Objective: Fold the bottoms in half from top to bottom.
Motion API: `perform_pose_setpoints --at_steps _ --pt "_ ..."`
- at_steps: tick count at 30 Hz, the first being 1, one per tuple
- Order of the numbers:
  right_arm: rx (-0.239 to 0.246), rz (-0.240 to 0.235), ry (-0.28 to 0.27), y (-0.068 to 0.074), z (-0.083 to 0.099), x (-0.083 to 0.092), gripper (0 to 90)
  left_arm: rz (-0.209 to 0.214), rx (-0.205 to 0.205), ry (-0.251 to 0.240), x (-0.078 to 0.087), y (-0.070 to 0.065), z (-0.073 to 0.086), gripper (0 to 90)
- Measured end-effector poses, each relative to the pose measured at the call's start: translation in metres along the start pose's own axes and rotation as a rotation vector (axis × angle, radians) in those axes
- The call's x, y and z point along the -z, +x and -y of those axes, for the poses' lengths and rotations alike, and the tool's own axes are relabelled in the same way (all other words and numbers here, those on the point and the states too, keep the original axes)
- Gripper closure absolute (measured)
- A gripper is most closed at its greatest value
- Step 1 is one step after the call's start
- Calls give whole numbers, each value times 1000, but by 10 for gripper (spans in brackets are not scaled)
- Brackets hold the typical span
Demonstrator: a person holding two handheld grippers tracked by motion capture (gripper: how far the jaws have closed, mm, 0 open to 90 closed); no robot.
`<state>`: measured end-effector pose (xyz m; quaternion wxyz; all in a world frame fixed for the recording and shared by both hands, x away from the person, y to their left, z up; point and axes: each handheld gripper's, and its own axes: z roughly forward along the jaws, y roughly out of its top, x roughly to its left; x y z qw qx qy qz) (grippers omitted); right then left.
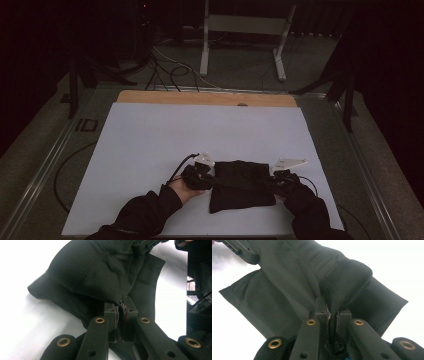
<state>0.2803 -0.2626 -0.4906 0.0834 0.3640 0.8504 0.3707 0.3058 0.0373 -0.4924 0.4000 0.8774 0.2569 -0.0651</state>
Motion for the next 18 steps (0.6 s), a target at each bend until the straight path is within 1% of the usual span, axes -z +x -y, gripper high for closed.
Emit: perform_pose_setpoints --at_steps 1,2,3,6,7,9,13,15,16,18 --pt "-17 -5 7 1 1 0 841 -2 3 2 -1 -1 2 855" --pt "-17 -5 7 1 1 0 841 -2 3 2 -1 -1 2 855" --pt "-15 -11 9 1 3 -3 841 -2 6 12 -3 -1 4 856" --pt "-24 -18 16 -1 5 -4 841 -4 4 14 -3 -1 5 856" --pt "-9 -9 30 0 6 -6 840 -7 8 17 -4 -1 6 856" --pt "-6 -4 39 0 7 -8 839 -5 8 22 -6 -1 8 856" --pt "-8 -4 52 -2 10 -9 834 -2 23 18 -8 -2 12 855" --pt "-17 -8 49 -2 11 -9 828 0 26 23 -8 -2 13 856" --pt "-10 -3 54 -2 12 -8 827 -3 19 26 -9 -3 14 856" --pt "-6 1 52 -3 13 -7 827 -1 20 33 -12 -4 15 856"
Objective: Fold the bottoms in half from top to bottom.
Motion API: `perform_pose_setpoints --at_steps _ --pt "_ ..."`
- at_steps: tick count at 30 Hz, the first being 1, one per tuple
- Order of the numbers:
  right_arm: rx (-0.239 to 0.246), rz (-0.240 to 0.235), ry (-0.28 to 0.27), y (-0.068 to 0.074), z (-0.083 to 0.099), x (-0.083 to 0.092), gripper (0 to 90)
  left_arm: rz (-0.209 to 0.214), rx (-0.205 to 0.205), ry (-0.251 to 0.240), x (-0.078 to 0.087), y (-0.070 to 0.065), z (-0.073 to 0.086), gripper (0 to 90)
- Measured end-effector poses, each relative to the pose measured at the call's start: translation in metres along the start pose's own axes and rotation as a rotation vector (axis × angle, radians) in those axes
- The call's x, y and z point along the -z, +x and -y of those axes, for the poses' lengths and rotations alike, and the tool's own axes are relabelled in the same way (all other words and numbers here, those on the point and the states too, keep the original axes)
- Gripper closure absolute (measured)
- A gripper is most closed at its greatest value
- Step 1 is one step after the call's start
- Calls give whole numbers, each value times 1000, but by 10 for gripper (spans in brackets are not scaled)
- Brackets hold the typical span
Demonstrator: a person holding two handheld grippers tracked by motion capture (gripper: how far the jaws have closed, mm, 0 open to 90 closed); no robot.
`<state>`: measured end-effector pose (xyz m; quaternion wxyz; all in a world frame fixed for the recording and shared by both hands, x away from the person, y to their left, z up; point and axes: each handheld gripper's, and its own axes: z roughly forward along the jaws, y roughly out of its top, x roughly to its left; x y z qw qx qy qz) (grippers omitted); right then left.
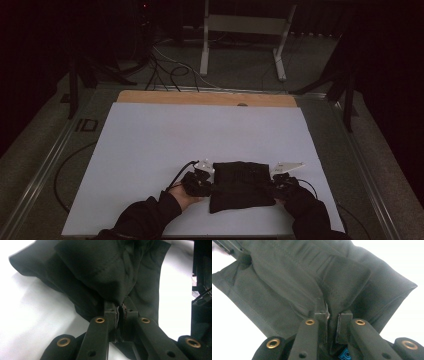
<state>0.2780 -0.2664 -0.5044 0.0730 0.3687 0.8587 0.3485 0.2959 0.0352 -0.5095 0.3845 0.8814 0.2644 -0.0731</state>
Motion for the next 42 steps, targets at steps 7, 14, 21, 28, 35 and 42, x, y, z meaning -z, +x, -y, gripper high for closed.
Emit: perform_pose_setpoints --at_steps 7,14,21,28,35,42 --pt "-8 -7 8 0 0 -1 822 7 6 -9 -1 3 2 852" --pt "20 1 17 3 -2 -1 776 35 29 -28 2 5 1 802" --pt "27 43 24 4 -4 10 654 45 38 -33 16 3 -1 677" --pt "33 88 4 3 -7 28 631 47 24 -44 39 0 0 593" --pt "46 143 -59 -2 -23 42 723 -58 -20 -96 64 0 -15 671" --pt "78 183 -74 -11 -40 39 893 -167 0 -127 66 14 -26 878"
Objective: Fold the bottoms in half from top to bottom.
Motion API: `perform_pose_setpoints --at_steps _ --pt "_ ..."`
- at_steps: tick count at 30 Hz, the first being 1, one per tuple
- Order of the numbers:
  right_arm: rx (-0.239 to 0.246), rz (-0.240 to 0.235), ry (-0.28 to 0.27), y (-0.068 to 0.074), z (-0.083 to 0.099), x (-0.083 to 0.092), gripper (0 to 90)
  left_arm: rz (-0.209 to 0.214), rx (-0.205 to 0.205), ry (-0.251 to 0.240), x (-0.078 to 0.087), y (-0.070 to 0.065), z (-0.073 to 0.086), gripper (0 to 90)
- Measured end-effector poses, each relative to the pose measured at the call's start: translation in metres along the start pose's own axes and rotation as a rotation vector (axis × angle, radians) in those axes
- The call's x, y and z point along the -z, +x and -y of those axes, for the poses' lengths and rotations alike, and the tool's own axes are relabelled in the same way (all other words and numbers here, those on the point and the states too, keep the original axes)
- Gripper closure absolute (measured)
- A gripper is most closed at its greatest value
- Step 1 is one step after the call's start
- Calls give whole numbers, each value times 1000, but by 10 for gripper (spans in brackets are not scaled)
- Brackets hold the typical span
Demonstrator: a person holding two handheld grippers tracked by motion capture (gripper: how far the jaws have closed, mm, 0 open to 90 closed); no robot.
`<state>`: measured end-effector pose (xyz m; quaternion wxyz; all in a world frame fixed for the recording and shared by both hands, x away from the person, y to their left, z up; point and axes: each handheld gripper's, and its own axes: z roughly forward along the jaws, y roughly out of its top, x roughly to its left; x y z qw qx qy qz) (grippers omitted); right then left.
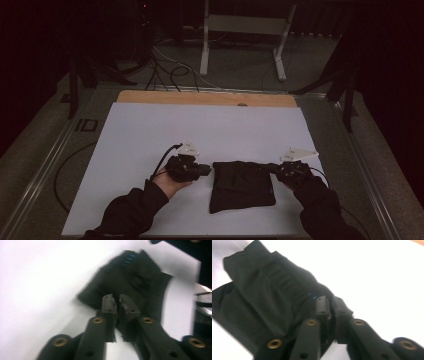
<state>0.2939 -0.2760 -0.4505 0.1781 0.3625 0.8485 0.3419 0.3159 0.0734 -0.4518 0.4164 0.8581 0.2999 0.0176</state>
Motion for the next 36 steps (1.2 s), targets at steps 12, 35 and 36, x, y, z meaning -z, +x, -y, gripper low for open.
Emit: perform_pose_setpoints --at_steps 12,35,36 --pt "-57 -24 52 -22 2 -37 898 12 69 47 -43 22 1 895" --pt "-90 -116 86 -13 14 -46 899 139 33 79 -59 6 4 895" --pt "-87 -123 85 -11 14 -45 899 154 29 76 -58 4 5 895"
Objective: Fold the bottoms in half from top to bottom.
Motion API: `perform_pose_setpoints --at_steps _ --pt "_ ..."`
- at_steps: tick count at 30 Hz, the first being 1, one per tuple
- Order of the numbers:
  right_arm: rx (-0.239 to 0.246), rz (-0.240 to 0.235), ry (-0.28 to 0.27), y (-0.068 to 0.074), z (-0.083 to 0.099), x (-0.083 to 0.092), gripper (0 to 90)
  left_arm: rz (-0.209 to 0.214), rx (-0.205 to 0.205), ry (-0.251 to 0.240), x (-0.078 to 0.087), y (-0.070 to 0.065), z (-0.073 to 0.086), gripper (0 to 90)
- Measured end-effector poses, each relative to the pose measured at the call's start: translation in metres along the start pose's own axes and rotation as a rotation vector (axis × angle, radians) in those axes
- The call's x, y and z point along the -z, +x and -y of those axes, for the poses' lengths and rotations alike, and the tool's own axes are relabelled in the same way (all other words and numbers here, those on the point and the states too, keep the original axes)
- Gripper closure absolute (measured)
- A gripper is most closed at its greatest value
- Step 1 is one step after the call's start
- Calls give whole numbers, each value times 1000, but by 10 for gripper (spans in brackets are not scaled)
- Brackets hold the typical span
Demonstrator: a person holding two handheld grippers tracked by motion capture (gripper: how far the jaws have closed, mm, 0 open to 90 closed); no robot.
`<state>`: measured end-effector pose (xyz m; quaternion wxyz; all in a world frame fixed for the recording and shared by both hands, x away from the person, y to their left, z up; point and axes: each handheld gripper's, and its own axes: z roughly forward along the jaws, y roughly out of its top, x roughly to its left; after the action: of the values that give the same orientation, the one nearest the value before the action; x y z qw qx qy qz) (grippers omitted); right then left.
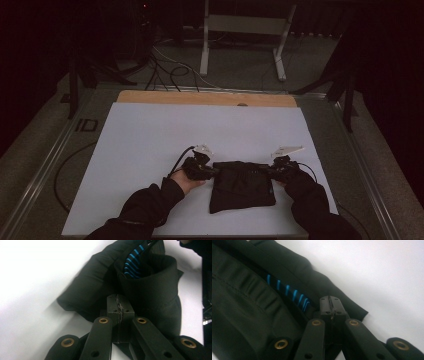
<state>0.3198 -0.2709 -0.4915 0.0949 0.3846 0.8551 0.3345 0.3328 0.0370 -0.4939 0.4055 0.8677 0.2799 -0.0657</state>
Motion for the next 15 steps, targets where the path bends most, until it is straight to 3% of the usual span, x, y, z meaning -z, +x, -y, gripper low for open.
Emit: perform_pose_setpoints --at_steps 15 --pt "9 -47 -46 27 14 22 898 68 -56 1 11 -24 12 895"
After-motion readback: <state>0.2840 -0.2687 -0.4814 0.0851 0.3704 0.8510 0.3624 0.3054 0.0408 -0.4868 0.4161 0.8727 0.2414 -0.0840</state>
